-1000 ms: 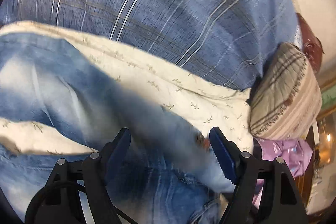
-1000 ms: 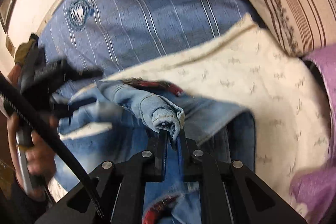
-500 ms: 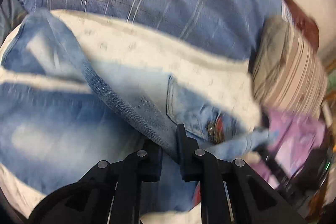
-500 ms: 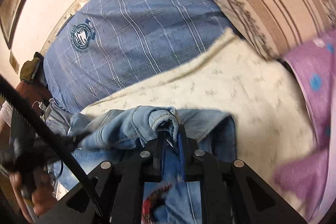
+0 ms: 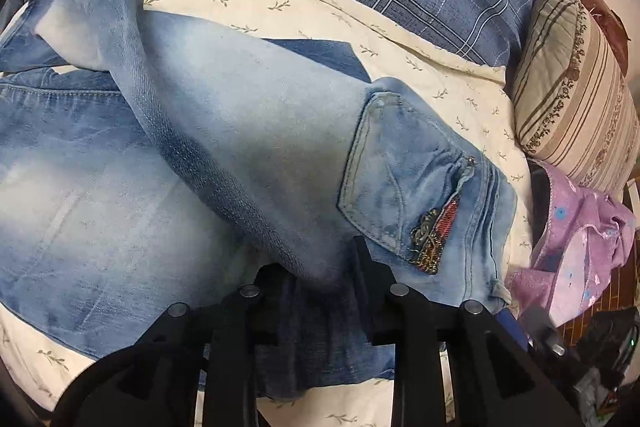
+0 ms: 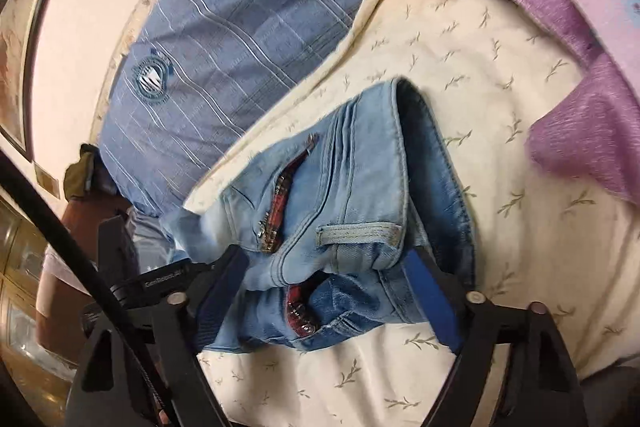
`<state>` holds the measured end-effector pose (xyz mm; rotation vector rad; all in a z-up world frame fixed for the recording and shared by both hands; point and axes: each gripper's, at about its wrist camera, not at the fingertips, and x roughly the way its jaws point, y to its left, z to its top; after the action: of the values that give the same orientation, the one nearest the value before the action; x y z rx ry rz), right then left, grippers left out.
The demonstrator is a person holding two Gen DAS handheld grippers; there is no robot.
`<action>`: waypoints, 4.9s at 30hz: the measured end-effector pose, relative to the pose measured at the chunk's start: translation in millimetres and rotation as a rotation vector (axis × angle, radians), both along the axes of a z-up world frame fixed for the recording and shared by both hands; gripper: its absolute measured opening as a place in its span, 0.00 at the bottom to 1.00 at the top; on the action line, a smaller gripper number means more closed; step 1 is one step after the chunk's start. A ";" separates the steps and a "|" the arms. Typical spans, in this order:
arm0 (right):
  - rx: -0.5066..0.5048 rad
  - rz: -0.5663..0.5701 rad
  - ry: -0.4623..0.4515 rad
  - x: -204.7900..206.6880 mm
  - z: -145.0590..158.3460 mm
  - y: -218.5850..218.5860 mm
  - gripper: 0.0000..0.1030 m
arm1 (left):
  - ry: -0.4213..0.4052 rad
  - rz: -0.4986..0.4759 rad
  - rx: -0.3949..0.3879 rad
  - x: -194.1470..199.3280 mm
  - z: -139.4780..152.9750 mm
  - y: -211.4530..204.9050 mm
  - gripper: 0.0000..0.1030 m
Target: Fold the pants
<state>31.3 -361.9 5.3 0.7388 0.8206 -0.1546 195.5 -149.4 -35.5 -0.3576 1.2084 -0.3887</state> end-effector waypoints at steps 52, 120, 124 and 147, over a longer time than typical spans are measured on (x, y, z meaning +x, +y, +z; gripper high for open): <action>-0.365 0.748 0.018 114.5 -18.9 275.8 0.73 | -0.052 0.326 0.045 -19.9 49.5 280.0 0.51; -0.156 0.591 -0.027 94.3 25.0 225.2 0.73 | -0.451 0.413 0.409 -96.1 63.7 215.4 0.58; -0.112 0.390 -0.072 64.2 49.6 138.5 0.76 | -0.542 0.198 0.394 -115.2 67.5 153.2 0.58; 0.204 -0.167 0.049 -23.5 -4.6 -81.5 0.78 | -0.644 -0.837 0.319 -123.5 15.2 -147.2 0.60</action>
<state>7.9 -443.4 0.7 0.9998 0.8284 -0.2415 72.0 -296.7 -20.3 0.5513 0.7072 -0.9314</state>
